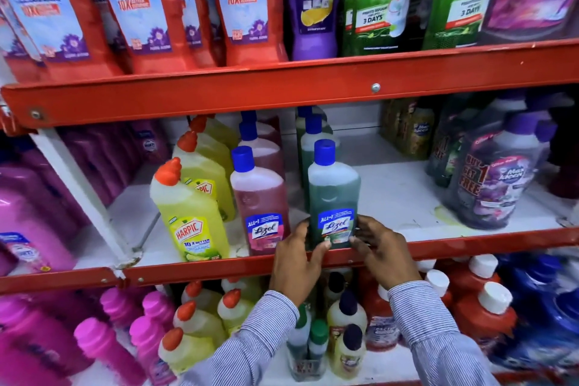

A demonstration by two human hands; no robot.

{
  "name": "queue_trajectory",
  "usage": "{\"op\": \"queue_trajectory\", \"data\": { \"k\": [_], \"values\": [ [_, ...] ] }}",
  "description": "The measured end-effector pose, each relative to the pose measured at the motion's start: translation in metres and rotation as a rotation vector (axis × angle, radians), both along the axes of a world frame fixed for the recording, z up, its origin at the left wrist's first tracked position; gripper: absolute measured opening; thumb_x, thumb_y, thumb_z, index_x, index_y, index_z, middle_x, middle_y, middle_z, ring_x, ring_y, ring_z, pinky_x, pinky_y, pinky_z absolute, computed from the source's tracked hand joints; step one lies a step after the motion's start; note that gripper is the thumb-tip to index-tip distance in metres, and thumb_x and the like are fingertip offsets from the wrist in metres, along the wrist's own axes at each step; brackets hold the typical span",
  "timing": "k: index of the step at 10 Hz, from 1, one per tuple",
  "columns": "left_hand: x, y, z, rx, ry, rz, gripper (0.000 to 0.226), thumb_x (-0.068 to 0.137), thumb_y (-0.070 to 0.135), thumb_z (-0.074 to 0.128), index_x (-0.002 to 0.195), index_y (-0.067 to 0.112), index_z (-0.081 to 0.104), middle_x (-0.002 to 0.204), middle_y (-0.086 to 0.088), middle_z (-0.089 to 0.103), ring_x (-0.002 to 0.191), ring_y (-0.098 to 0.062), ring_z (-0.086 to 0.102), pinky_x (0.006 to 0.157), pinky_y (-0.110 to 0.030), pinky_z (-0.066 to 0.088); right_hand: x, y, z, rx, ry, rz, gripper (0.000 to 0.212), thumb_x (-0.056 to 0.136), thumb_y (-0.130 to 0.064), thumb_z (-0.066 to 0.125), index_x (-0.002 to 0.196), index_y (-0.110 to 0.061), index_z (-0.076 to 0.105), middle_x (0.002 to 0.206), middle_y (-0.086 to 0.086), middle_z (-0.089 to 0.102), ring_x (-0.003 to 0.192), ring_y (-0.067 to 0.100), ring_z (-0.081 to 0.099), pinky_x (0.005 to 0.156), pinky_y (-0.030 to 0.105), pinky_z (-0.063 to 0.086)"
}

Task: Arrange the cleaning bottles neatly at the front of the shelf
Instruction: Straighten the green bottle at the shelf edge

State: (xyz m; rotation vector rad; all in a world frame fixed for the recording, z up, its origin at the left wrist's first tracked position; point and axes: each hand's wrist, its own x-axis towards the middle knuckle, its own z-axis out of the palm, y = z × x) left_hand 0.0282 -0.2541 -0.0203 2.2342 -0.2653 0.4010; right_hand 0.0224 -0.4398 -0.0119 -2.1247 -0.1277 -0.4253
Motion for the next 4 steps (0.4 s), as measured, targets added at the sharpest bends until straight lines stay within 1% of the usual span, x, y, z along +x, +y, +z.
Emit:
{"op": "queue_trajectory", "data": {
  "k": [1, 2, 3, 4],
  "values": [
    [0.0, -0.002, 0.001, 0.02, -0.001, 0.025, 0.045, 0.092, 0.045, 0.067, 0.131, 0.024, 0.059, 0.115, -0.002, 0.078, 0.105, -0.021, 0.071, 0.093, -0.024, 0.046, 0.002, -0.002, -0.002, 0.045, 0.012, 0.013, 0.042, 0.085, -0.009, 0.069, 0.125, -0.022, 0.062, 0.104, -0.008, 0.073, 0.094, -0.01, 0.066, 0.085, 0.005, 0.047],
    [-0.003, -0.004, 0.006, 0.03, -0.003, 0.035, 0.046, 0.093, 0.044, 0.068, 0.133, 0.022, 0.059, 0.115, -0.003, 0.078, 0.103, -0.024, 0.07, 0.084, -0.017, 0.04, 0.002, -0.003, -0.003, 0.062, 0.016, 0.017, 0.042, 0.086, -0.008, 0.068, 0.126, -0.021, 0.062, 0.105, -0.009, 0.071, 0.089, -0.023, 0.06, 0.082, -0.001, 0.044],
    [0.002, 0.0, 0.0, 0.039, 0.026, 0.012, 0.051, 0.091, 0.05, 0.066, 0.135, 0.026, 0.055, 0.115, -0.003, 0.078, 0.102, -0.02, 0.072, 0.094, -0.027, 0.054, 0.005, -0.003, -0.006, 0.098, 0.024, 0.033, 0.043, 0.086, -0.006, 0.068, 0.126, -0.019, 0.062, 0.103, -0.011, 0.071, 0.088, -0.022, 0.061, 0.081, 0.001, 0.045],
    [-0.004, 0.001, 0.012, -0.035, -0.04, -0.015, 0.058, 0.087, 0.045, 0.072, 0.137, 0.027, 0.05, 0.124, 0.0, 0.075, 0.11, -0.015, 0.071, 0.099, -0.035, 0.057, -0.002, -0.006, -0.002, 0.315, -0.071, -0.052, 0.043, 0.084, 0.0, 0.068, 0.117, -0.027, 0.067, 0.106, -0.008, 0.075, 0.09, 0.0, 0.071, 0.085, 0.025, 0.058]
  ]
}}
